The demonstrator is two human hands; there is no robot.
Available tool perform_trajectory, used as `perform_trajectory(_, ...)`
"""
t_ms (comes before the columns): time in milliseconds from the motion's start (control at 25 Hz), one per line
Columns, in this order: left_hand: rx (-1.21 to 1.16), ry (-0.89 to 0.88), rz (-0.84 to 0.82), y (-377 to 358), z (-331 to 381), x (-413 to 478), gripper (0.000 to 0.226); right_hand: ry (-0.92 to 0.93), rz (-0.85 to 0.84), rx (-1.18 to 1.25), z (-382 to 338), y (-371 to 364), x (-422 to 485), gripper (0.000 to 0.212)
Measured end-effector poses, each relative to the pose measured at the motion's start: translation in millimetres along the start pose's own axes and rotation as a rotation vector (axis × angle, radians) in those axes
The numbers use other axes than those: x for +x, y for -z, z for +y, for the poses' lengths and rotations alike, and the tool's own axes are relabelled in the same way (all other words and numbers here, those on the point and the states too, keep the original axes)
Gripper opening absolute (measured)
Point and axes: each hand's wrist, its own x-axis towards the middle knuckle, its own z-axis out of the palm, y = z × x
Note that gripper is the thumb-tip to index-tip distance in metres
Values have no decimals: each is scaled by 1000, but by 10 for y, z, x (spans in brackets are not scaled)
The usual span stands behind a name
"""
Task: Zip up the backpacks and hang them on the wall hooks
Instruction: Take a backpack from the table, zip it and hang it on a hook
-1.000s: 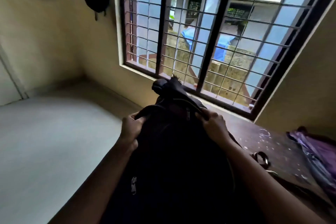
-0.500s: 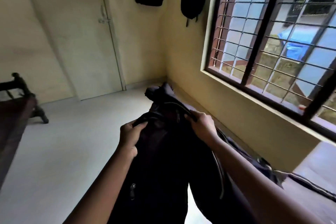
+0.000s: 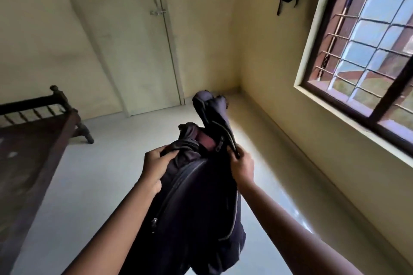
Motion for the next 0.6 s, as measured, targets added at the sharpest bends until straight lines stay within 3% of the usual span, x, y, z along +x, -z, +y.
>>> perform_trajectory(240,-35,52,8,-435,-51,1253,16,6,-38,-86,-44,-325,1402,19)
perform_trajectory(600,-40,118,-99,-1594,398,3534,20,-28,66,-224,-376,-500,3726,21)
